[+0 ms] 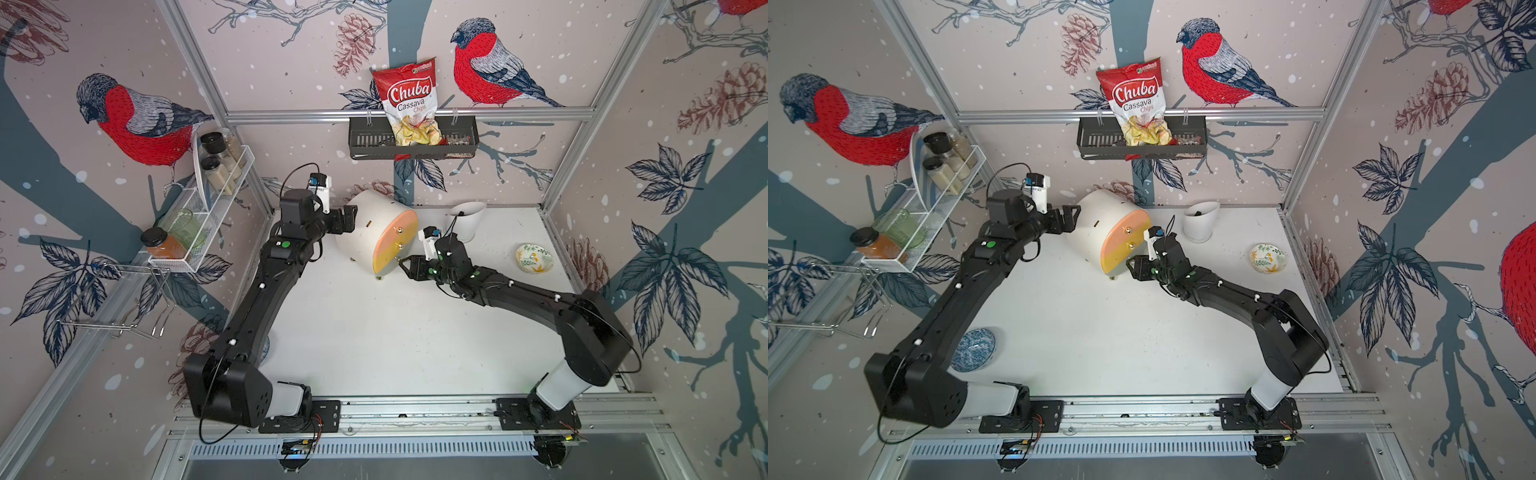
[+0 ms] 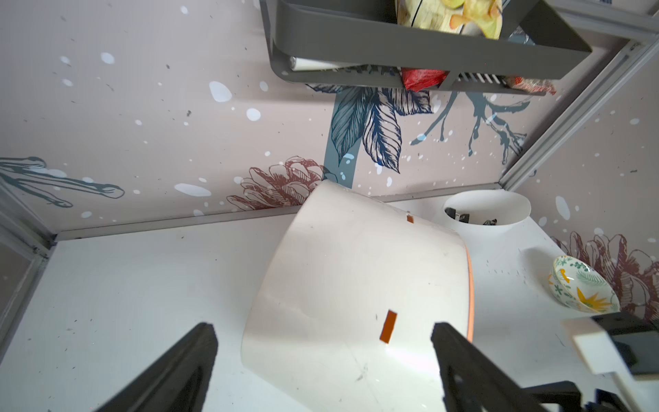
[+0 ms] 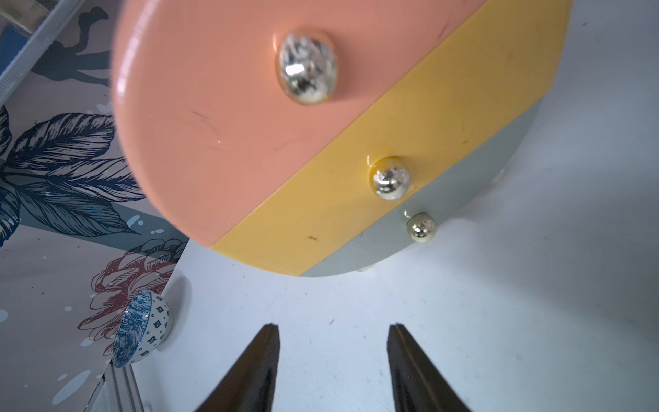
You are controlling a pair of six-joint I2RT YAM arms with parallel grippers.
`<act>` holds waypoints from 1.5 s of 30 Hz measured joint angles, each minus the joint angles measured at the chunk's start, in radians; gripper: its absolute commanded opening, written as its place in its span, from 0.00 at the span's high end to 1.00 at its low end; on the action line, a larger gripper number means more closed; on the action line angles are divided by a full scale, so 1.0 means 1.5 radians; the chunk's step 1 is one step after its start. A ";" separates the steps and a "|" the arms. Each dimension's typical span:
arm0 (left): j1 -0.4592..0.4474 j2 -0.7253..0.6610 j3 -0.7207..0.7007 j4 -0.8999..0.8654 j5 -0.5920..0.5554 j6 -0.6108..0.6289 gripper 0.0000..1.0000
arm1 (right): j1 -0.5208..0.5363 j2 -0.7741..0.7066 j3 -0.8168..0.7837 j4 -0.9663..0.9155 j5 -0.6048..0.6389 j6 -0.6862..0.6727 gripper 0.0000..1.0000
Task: Put the paint cans in the drawer according to color
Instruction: Close the drawer in the storage box, then reset both arms
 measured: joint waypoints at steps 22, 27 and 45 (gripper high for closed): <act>0.040 -0.185 -0.762 0.612 -0.371 -0.057 0.04 | -0.368 -0.354 -0.477 0.181 0.227 -0.225 0.00; 0.044 -0.048 -0.808 0.829 -0.371 -0.013 0.04 | -0.456 -0.279 -0.549 0.362 0.239 -0.251 0.00; 0.074 0.178 -0.778 1.115 -0.340 0.049 0.04 | -0.520 -0.048 -0.563 0.710 0.143 -0.264 0.00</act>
